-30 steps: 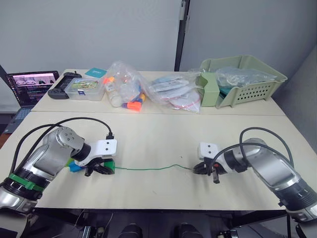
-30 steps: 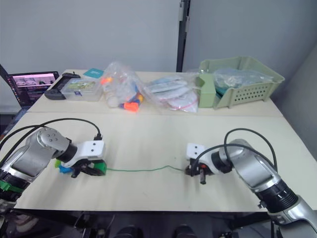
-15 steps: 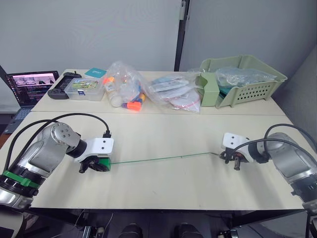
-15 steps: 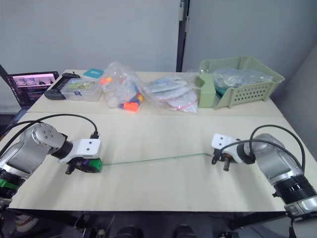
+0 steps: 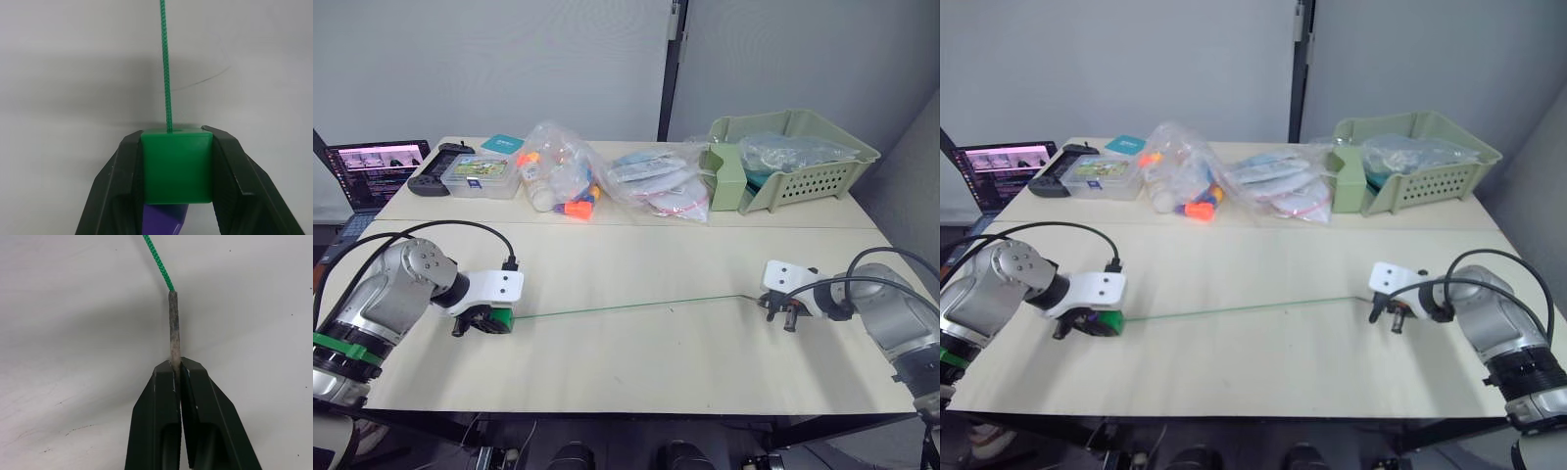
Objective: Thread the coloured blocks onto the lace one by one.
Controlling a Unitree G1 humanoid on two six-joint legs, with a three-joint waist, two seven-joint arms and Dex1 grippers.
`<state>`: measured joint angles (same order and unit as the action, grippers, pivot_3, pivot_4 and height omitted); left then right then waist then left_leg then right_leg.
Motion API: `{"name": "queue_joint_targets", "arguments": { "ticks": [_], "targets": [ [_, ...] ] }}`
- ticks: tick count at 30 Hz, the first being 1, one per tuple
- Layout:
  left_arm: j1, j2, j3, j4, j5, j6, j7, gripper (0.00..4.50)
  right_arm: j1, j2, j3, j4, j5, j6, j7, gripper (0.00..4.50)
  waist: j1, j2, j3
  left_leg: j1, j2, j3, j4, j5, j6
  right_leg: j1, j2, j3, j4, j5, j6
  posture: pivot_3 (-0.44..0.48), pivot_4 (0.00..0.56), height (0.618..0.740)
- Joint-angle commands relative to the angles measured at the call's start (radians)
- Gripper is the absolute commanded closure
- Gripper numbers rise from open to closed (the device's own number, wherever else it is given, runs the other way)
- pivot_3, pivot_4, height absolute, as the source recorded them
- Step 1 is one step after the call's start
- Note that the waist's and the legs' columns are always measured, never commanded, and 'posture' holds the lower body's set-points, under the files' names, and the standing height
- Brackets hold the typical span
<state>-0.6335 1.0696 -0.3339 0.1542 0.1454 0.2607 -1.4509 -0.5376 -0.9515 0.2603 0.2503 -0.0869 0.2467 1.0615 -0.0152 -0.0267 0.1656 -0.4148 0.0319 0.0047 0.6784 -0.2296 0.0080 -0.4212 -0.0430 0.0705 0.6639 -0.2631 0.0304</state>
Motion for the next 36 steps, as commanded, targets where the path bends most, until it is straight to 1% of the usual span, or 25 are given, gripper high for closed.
{"name": "queue_joint_targets", "arguments": {
  "ticks": [1, 5, 11, 17, 24, 31, 36],
  "targets": [
    [-0.033, 0.007, 0.031, 0.025, 0.017, 0.006, 0.020, 3.29, -0.007, 0.028, 0.007, 0.027, -0.035, -0.015, -0.012, 4.50, -0.004, -0.001, 0.000, 0.000, 0.000, 0.000, 0.000, 0.000, 0.000, 0.000, 0.000, 0.000, 0.000, 0.000, 0.000, 0.000, 0.150, 0.737],
    [-0.047, -0.003, 0.031, 0.033, 0.018, 0.009, 0.030, 3.29, -0.018, 0.042, 0.007, 0.033, -0.053, -0.022, -0.006, 4.50, -0.011, -0.001, 0.000, 0.001, 0.001, 0.000, 0.000, 0.000, 0.000, 0.000, 0.001, 0.000, 0.001, 0.000, 0.000, 0.000, 0.150, 0.737],
    [-0.018, -0.001, 0.026, -0.008, -0.004, 0.027, 0.002, 3.29, -0.020, 0.046, 0.013, 0.030, -0.067, -0.010, 0.029, 4.50, -0.015, -0.001, 0.000, 0.001, 0.001, 0.000, 0.000, 0.000, 0.000, 0.000, 0.001, 0.000, 0.001, 0.000, 0.000, 0.000, 0.150, 0.737],
    [0.001, 0.010, 0.026, -0.034, -0.013, 0.021, -0.032, 3.29, 0.005, 0.028, 0.008, 0.005, -0.068, 0.009, 0.062, 4.50, -0.014, -0.001, 0.000, 0.001, 0.001, 0.000, 0.000, 0.000, 0.000, 0.000, 0.001, 0.000, 0.001, 0.000, 0.000, 0.000, 0.150, 0.737],
    [0.024, 0.023, 0.033, -0.061, -0.034, 0.007, -0.063, 3.29, 0.030, -0.011, -0.005, 0.003, -0.077, 0.002, 0.086, 4.50, 0.001, -0.001, 0.000, 0.000, 0.000, 0.000, 0.000, 0.000, 0.000, 0.000, 0.000, 0.000, 0.000, 0.000, 0.000, 0.000, 0.150, 0.737],
    [0.026, 0.005, 0.038, -0.041, -0.029, -0.019, -0.020, 3.29, 0.027, -0.009, -0.008, 0.018, -0.061, -0.054, 0.122, 4.50, 0.003, -0.001, 0.000, 0.000, 0.000, 0.000, 0.000, 0.000, 0.000, 0.001, 0.000, 0.000, 0.000, 0.000, 0.000, 0.000, 0.150, 0.737],
    [0.026, -0.001, 0.040, -0.044, -0.046, -0.009, -0.019, 3.29, 0.026, -0.023, 0.006, -0.030, -0.056, -0.084, 0.198, 4.50, 0.002, -0.001, 0.000, 0.000, 0.000, 0.000, 0.000, 0.000, 0.000, 0.000, 0.000, 0.000, 0.000, 0.000, 0.000, 0.000, 0.150, 0.737]
  ]
}}
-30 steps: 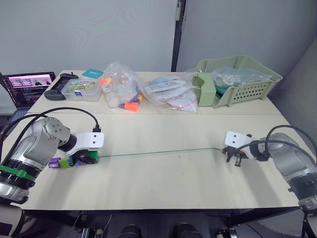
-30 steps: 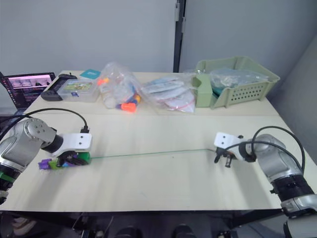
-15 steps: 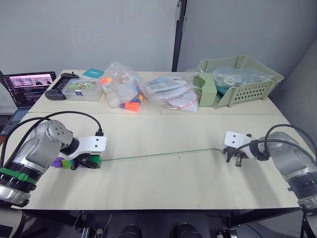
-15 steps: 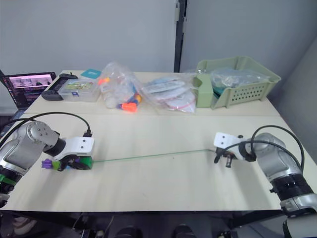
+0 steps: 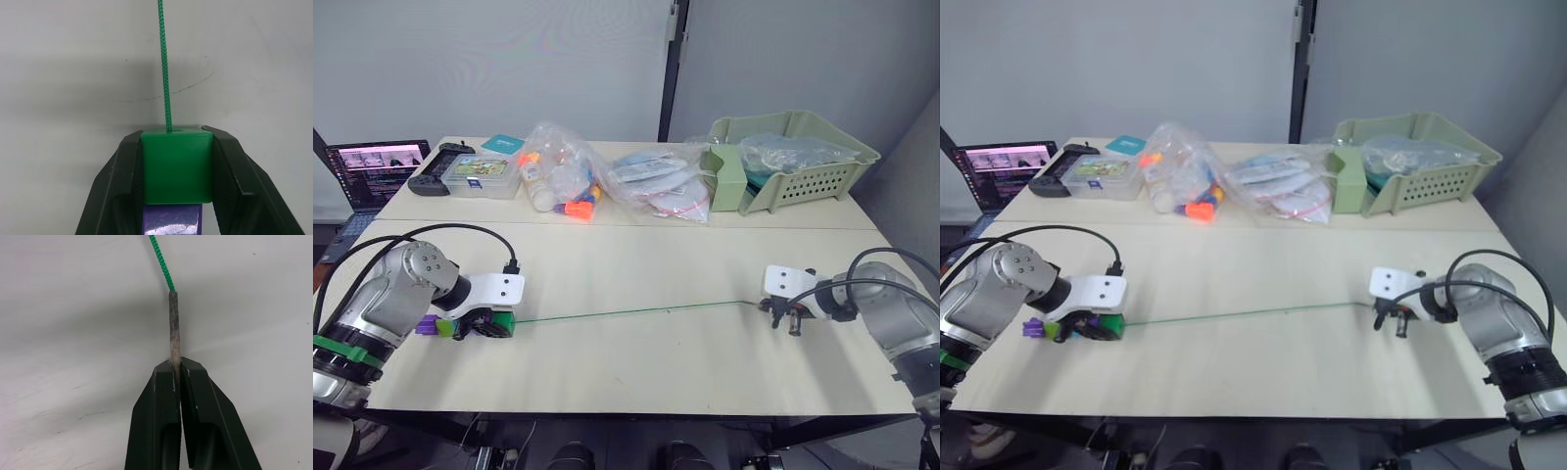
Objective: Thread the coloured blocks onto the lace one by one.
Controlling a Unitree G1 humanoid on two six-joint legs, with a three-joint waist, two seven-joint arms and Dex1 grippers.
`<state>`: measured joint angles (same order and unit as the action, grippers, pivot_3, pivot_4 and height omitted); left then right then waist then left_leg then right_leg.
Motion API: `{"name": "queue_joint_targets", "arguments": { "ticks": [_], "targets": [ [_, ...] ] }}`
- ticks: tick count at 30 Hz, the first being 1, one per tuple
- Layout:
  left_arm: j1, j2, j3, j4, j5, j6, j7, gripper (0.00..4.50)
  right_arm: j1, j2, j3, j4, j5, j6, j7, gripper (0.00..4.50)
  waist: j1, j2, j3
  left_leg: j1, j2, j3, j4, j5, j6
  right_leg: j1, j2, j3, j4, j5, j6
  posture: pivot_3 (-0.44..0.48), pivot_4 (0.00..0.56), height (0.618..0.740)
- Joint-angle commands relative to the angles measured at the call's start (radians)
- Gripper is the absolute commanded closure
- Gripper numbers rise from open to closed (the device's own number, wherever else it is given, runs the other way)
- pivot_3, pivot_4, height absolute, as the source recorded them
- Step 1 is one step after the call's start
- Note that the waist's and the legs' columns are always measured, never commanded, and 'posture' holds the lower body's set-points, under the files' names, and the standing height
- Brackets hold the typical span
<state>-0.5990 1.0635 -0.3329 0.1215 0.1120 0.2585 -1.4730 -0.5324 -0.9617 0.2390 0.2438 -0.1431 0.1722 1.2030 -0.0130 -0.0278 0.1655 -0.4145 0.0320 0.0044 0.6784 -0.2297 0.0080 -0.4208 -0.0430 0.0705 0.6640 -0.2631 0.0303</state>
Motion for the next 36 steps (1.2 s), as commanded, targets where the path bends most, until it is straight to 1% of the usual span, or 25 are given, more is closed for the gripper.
{"name": "queue_joint_targets", "arguments": {
  "ticks": [1, 6, 12, 14, 16, 17, 18, 21, 23, 25, 26, 28, 30, 32, 34, 36],
  "targets": [
    [-0.008, 0.005, 0.038, -0.013, -0.013, -0.007, 0.004, 3.29, 0.019, -0.018, 0.029, -0.034, -0.002, -0.010, 0.069, 4.50, 0.000, 0.000, 0.000, 0.000, 0.000, 0.000, 0.000, 0.000, 0.000, 0.000, 0.000, 0.000, 0.000, 0.000, 0.000, 0.000, 0.150, 0.737],
    [0.003, 0.010, 0.039, -0.027, -0.019, -0.008, -0.003, 3.29, 0.013, -0.028, 0.037, -0.071, -0.006, 0.005, 0.115, 4.50, -0.001, 0.000, 0.000, 0.000, 0.000, 0.000, 0.000, 0.000, 0.000, 0.000, 0.000, 0.000, 0.000, 0.000, 0.000, 0.000, 0.150, 0.737],
    [0.015, 0.013, 0.048, -0.030, -0.024, -0.010, 0.007, 3.29, 0.007, -0.014, 0.042, -0.100, -0.006, 0.023, 0.129, 4.50, -0.002, 0.000, 0.000, 0.000, 0.000, 0.000, 0.000, 0.000, 0.000, 0.000, 0.000, 0.000, 0.000, 0.000, 0.000, 0.000, 0.150, 0.737],
    [0.018, 0.012, 0.055, -0.035, -0.034, -0.001, 0.007, 2.28, 0.006, -0.012, 0.041, -0.099, -0.007, 0.025, 0.128, 4.50, -0.002, 0.000, 0.000, 0.000, 0.000, 0.000, 0.000, 0.000, 0.000, 0.000, 0.000, 0.000, 0.000, 0.000, 0.000, 0.000, 0.150, 0.737],
    [0.017, 0.012, 0.065, -0.037, -0.045, -0.002, 0.011, 1.68, 0.008, -0.010, 0.036, -0.101, 0.005, 0.052, 0.136, 4.50, -0.002, 0.000, 0.000, 0.000, 0.000, 0.000, 0.000, 0.000, 0.000, 0.000, 0.000, 0.000, 0.000, 0.000, 0.000, 0.000, 0.150, 0.737],
    [0.015, 0.012, 0.069, -0.037, -0.048, -0.004, 0.014, 1.28, 0.009, -0.010, 0.035, -0.101, 0.008, 0.059, 0.140, 3.80, -0.002, 0.000, 0.000, 0.000, 0.000, 0.000, 0.000, 0.000, 0.000, 0.000, 0.000, 0.000, 0.000, 0.000, 0.000, 0.000, 0.150, 0.737],
    [0.013, 0.011, 0.073, -0.035, -0.050, -0.004, 0.019, 0.99, 0.008, -0.011, 0.036, -0.102, 0.009, 0.060, 0.144, 3.53, -0.001, 0.000, 0.000, 0.000, 0.000, 0.000, 0.000, 0.000, 0.000, 0.000, 0.000, 0.000, 0.000, 0.000, 0.000, 0.000, 0.150, 0.737],
    [0.008, 0.022, 0.094, -0.030, -0.055, -0.005, 0.020, 0.01, 0.001, -0.021, 0.021, -0.113, 0.029, 0.074, 0.162, 2.51, -0.001, 0.000, 0.000, 0.000, 0.000, 0.000, 0.000, 0.000, 0.000, 0.000, 0.000, 0.000, 0.000, 0.000, 0.000, 0.000, 0.150, 0.737],
    [0.010, 0.035, 0.116, -0.026, -0.066, -0.007, 0.018, 0.00, -0.004, -0.027, -0.003, -0.131, 0.060, 0.099, 0.180, 1.82, -0.001, 0.000, 0.000, 0.000, 0.000, 0.000, 0.000, 0.000, 0.000, -0.001, 0.000, 0.000, 0.000, 0.000, 0.000, 0.000, 0.150, 0.737],
    [0.016, 0.049, 0.148, -0.017, -0.084, -0.006, 0.014, 0.00, -0.005, -0.030, -0.035, -0.151, 0.102, 0.137, 0.196, 1.24, -0.002, 0.000, 0.000, 0.000, 0.000, 0.000, 0.000, 0.000, 0.000, -0.001, 0.000, 0.000, 0.000, 0.000, 0.000, 0.000, 0.150, 0.737],
    [0.023, 0.058, 0.169, -0.013, -0.101, -0.004, 0.010, 0.00, -0.003, -0.030, -0.056, -0.160, 0.131, 0.162, 0.200, 0.78, -0.002, 0.000, 0.000, 0.000, 0.000, 0.000, 0.000, 0.000, 0.000, -0.001, 0.000, 0.000, 0.000, 0.000, 0.000, 0.000, 0.150, 0.737],
    [0.042, 0.078, 0.208, -0.011, -0.129, 0.010, 0.009, 0.00, 0.006, -0.030, -0.093, -0.171, 0.185, 0.199, 0.204, 0.06, -0.002, 0.000, 0.000, -0.001, 0.000, 0.000, 0.000, 0.000, 0.000, -0.001, 0.000, 0.000, 0.001, 0.000, 0.000, 0.000, 0.150, 0.737],
    [0.071, 0.094, 0.257, -0.013, -0.156, 0.016, 0.022, 0.00, 0.022, -0.022, -0.143, -0.175, 0.246, 0.234, 0.197, 0.02, -0.003, 0.000, 0.000, 0.000, 0.000, 0.000, 0.000, 0.000, 0.000, -0.001, 0.000, 0.000, 0.001, 0.000, 0.000, 0.000, 0.150, 0.737],
    [0.114, 0.104, 0.324, -0.030, -0.213, 0.057, 0.023, 0.00, 0.041, -0.011, -0.199, -0.175, 0.310, 0.277, 0.185, 0.02, -0.003, 0.000, 0.000, 0.000, 0.001, 0.000, -0.001, 0.000, 0.000, -0.001, 0.000, 0.000, 0.000, 0.000, 0.000, 0.000, 0.150, 0.737],
    [0.153, 0.109, 0.373, -0.048, -0.258, 0.075, 0.019, 0.00, 0.056, -0.010, -0.227, -0.179, 0.345, 0.303, 0.178, 0.02, -0.003, 0.000, 0.000, 0.000, 0.001, 0.000, -0.001, 0.000, 0.000, -0.001, 0.000, 0.000, 0.001, 0.000, 0.000, 0.000, 0.150, 0.737],
    [0.256, 0.099, 0.482, -0.073, -0.326, 0.058, 0.013, 0.00, 0.071, -0.028, -0.288, -0.169, 0.419, 0.400, 0.189, 0.02, -0.003, 0.000, 0.000, 0.000, 0.001, 0.000, -0.001, 0.000, 0.000, -0.001, 0.000, 0.000, 0.000, 0.000, 0.000, 0.000, 0.150, 0.737]
  ]
}}
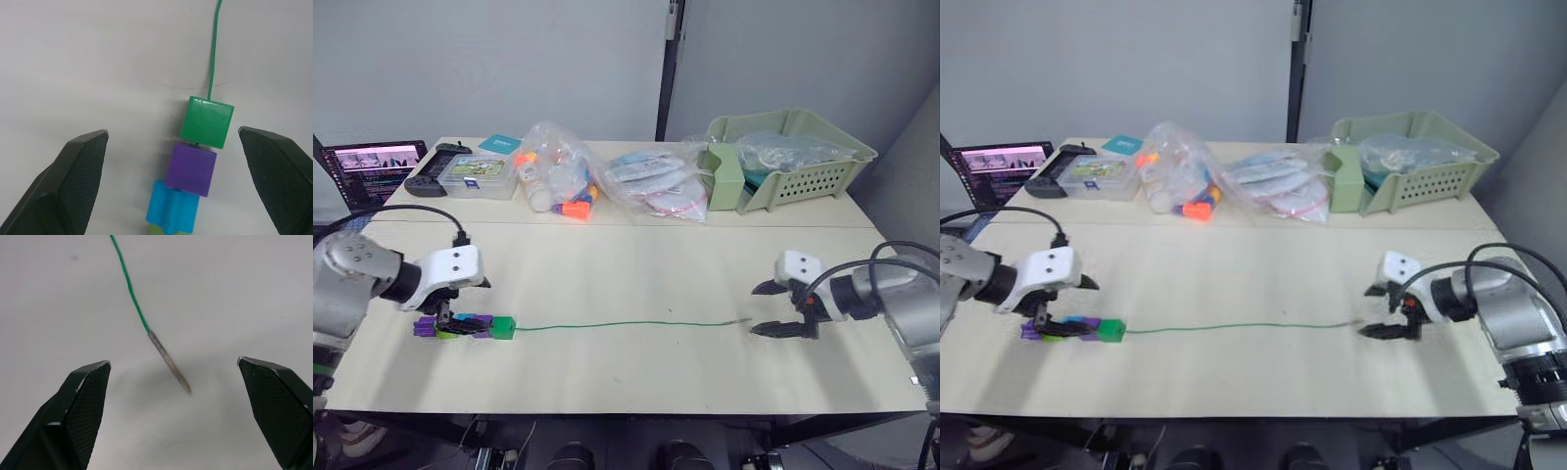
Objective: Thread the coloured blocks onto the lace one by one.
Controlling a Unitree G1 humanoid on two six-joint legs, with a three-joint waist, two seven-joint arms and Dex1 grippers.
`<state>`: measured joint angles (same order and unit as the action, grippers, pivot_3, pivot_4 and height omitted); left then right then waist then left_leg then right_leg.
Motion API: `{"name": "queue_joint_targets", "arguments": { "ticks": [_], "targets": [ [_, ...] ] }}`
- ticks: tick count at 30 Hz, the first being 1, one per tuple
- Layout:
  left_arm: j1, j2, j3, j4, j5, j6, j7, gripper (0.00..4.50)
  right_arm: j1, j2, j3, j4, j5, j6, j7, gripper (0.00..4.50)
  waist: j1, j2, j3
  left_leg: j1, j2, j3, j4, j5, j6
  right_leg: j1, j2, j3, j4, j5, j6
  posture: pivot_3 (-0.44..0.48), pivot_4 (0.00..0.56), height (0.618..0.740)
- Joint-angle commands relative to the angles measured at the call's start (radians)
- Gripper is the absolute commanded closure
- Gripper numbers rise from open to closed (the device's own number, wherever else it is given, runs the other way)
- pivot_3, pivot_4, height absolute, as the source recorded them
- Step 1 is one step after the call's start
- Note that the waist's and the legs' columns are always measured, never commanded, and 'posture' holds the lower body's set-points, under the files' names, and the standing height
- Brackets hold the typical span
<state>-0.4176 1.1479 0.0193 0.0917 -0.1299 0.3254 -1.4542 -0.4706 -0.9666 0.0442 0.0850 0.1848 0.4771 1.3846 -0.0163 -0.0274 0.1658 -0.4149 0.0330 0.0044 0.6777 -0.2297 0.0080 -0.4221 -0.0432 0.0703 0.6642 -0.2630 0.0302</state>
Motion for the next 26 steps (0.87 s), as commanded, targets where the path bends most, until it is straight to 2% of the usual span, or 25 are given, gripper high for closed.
{"name": "queue_joint_targets", "arguments": {
  "ticks": [1, 6, 12, 18, 26],
  "targets": [
    [0.125, 0.000, 0.186, -0.061, -0.125, 0.001, -0.005, 0.00, 0.015, -0.032, -0.124, -0.006, 0.132, 0.143, 0.018, 0.02, 0.000, 0.000, 0.000, 0.000, 0.000, 0.000, 0.000, 0.000, 0.000, 0.000, 0.000, 0.000, 0.000, 0.000, 0.000, 0.000, 0.150, 0.737],
    [0.327, -0.093, 0.459, -0.148, -0.294, 0.141, 0.068, 0.00, 0.078, -0.066, -0.226, -0.023, 0.253, 0.239, 0.038, 0.02, 0.001, 0.001, 0.000, 0.001, 0.001, 0.000, -0.001, 0.000, 0.000, 0.000, -0.002, -0.001, 0.000, 0.000, 0.000, 0.000, 0.150, 0.737],
    [0.525, -0.212, 0.677, -0.176, -0.350, 0.152, 0.176, 0.00, 0.106, -0.041, -0.308, -0.010, 0.356, 0.288, 0.014, 0.02, -0.001, 0.001, 0.000, 0.004, 0.001, 0.002, -0.001, 0.000, 0.000, 0.001, -0.002, 0.000, 0.000, 0.000, 0.000, 0.000, 0.150, 0.737],
    [0.705, -0.276, 0.749, -0.179, -0.238, 0.065, 0.338, 0.00, 0.149, -0.073, -0.288, -0.026, 0.357, 0.290, -0.005, 0.02, -0.001, 0.001, 0.000, 0.005, 0.001, 0.003, -0.002, 0.000, 0.000, 0.002, -0.002, 0.001, 0.000, 0.000, 0.000, 0.000, 0.150, 0.737],
    [0.777, -0.285, 0.779, -0.147, -0.287, 0.016, 0.315, 0.00, 0.144, -0.045, -0.296, 0.004, 0.366, 0.273, -0.056, 0.02, 0.004, 0.000, 0.000, 0.005, 0.001, 0.005, -0.002, 0.000, 0.000, 0.002, -0.003, 0.001, -0.001, 0.000, -0.001, 0.000, 0.150, 0.737]
  ]
}}
